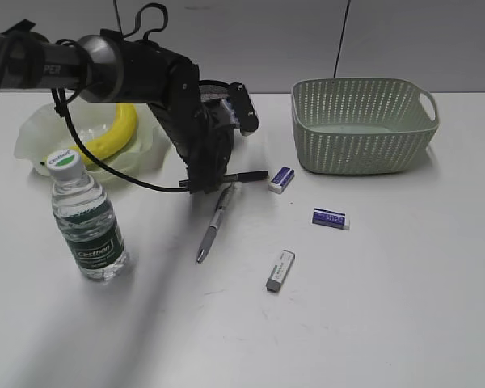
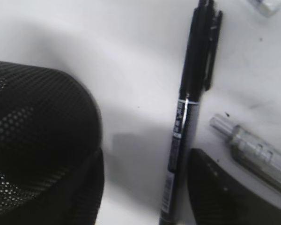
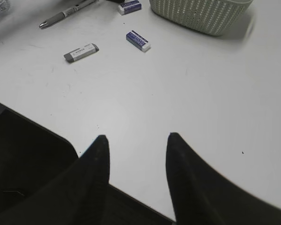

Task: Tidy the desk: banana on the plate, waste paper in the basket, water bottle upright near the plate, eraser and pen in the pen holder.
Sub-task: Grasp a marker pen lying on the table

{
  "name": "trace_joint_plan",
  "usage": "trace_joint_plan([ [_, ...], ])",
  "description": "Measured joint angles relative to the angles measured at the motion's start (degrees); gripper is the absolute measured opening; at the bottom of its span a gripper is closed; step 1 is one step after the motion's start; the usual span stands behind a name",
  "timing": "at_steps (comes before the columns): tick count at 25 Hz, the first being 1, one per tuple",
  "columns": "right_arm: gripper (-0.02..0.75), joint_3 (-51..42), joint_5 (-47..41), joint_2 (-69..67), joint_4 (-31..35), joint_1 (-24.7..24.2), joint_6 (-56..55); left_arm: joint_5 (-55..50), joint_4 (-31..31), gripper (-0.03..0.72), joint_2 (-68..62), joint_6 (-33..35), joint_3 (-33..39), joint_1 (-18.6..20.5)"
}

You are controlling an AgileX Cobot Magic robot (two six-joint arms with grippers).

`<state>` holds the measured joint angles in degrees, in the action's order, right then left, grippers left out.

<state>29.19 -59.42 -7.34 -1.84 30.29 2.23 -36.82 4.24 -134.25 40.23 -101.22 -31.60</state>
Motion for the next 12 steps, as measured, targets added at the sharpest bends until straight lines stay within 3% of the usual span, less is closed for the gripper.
trace_joint_plan([
  [3, 0.331, 0.0, 0.0, 0.0, 0.0, 0.0, 0.0, -1.1, -0.43, 0.286, -0.23, 0.0, -0.14, -0.12],
  [6, 0.331, 0.0, 0.0, 0.0, 0.0, 0.0, 0.0, -1.58, -0.18, 0.071, -0.35, 0.0, -0.18, -0.44],
  [12, 0.331, 0.0, 0.0, 0.0, 0.0, 0.0, 0.0, -1.35, 2.33, 0.055, 0.02, 0.0, 0.07, -1.2],
])
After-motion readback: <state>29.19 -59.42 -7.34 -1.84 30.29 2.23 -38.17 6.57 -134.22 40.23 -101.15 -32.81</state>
